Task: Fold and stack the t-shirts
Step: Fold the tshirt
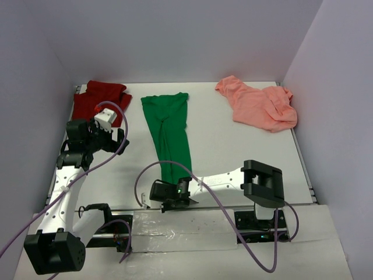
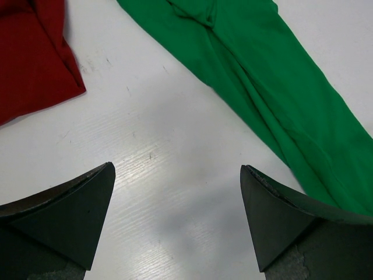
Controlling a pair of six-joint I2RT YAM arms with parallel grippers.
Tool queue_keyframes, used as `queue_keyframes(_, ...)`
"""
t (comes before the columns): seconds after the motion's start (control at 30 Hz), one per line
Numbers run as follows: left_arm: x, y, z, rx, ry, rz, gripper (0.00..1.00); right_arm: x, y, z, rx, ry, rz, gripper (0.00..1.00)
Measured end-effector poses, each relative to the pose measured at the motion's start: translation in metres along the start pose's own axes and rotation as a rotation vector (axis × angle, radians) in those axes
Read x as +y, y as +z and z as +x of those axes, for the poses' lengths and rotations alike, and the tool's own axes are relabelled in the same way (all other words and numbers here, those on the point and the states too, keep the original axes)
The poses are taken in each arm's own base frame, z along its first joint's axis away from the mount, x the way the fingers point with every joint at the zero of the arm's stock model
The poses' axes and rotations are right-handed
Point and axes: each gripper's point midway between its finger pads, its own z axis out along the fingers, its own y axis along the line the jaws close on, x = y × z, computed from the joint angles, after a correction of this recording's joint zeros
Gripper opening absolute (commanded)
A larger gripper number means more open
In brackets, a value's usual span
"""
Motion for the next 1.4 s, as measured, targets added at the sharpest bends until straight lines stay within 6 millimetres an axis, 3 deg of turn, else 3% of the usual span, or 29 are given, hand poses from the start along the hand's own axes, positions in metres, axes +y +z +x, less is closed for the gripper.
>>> queue_keyframes(0.13, -0.002, 0.0, 0.001, 0.003, -0.002, 0.008, 0.97, 0.006, -0.009, 0.003, 0.002, -0.012, -0.003, 0.0)
queue_keyframes(0.3, -0.002, 0.0, 0.002, 0.007, -0.005, 0.011, 0.97, -0.013, -0.011, 0.002, 0.002, -0.005, 0.044, 0.0)
queue_keyframes(0.5, -0.002, 0.0, 0.002, 0.008, -0.005, 0.012, 0.97, -0.073, -0.022, -0.014, -0.045, 0.054, 0.176, 0.0)
queue_keyframes(0.77, -0.002, 0.004, 0.007, 0.027, -0.016, 0.021, 0.97, -0.192, -0.053, -0.022, -0.13, 0.221, 0.41, 0.0)
queue_keyframes(0.9, -0.003, 0.005, 0.008, 0.03, -0.017, 0.025, 0.97, -0.236, -0.065, -0.018, -0.152, 0.282, 0.499, 0.0)
queue_keyframes(1.07, -0.003, 0.006, 0.01, 0.038, -0.022, 0.03, 0.97, -0.268, -0.058, -0.016, -0.148, 0.305, 0.546, 0.0)
queue_keyframes(1.4, -0.004, 0.007, 0.01, 0.04, -0.022, 0.037, 0.97, -0.303, -0.03, -0.023, -0.133, 0.296, 0.571, 0.0)
